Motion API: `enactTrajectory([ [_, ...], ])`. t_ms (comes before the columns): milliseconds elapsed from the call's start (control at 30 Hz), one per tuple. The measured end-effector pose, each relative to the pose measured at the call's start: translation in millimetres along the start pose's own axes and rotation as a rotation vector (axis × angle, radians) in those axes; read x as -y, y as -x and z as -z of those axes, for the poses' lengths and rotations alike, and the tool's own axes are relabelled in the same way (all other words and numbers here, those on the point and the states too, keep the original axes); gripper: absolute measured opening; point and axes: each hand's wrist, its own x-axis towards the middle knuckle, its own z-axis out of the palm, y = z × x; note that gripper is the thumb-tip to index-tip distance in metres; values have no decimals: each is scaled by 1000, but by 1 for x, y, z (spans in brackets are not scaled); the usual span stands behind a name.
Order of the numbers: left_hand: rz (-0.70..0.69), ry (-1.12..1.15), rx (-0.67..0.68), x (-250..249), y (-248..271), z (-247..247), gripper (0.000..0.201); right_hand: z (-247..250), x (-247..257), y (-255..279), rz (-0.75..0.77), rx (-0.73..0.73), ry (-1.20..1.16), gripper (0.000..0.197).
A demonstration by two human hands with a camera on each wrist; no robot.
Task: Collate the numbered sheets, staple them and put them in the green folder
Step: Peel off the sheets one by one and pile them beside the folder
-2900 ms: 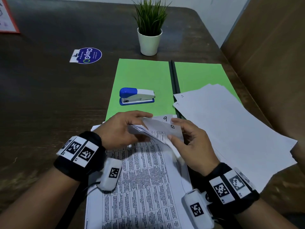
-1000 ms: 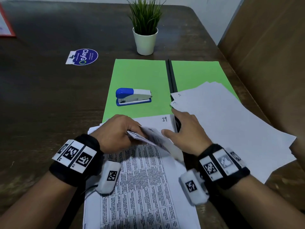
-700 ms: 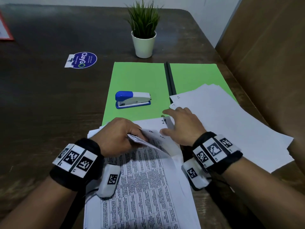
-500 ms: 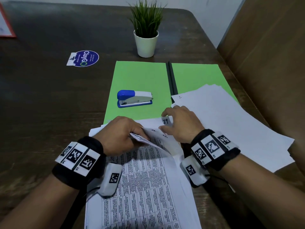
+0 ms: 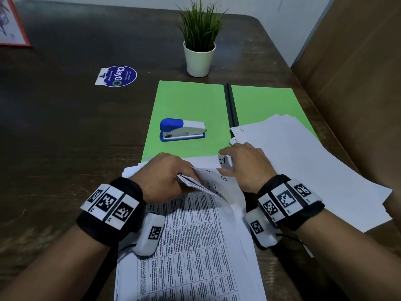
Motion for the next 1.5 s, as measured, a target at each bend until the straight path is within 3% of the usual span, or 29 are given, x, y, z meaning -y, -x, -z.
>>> enactTrajectory([
  [333, -15, -29, 10, 2, 0, -1, 19, 1, 0, 10, 54, -94, -26, 36],
  [400, -3, -97, -20, 4, 0, -2, 13, 0, 0, 11, 69, -135, -40, 31],
  [500, 17, -263, -55, 5, 2, -3, 29, -1, 0, 14, 76, -230, -90, 13],
  [600, 8, -264, -38, 2, 2, -2, 16, -4, -2, 18, 80, -288, -183, 11],
  [700, 24, -221, 9, 2, 2, -1, 15, -5, -5, 20, 73, -213, -215, 53],
  [800, 25, -138, 33, 0, 1, -1, 14, -3, -7, 17, 30, -136, -229, 69],
  [1000, -52, -40, 2, 0, 1, -1, 10, -1, -5, 8, 14, -27, -143, 48],
  [1233, -33, -20, 12, 2, 1, -2, 10, -6, -11, 8, -78, -112, -196, 57],
  [1367, -19, -21, 12, 0, 1, -2, 11, -11, -16, 11, -192, -266, -324, 30],
  [1500, -22, -19, 16, 1, 1, -2, 12, -17, -19, 14, -191, -206, -411, 27],
])
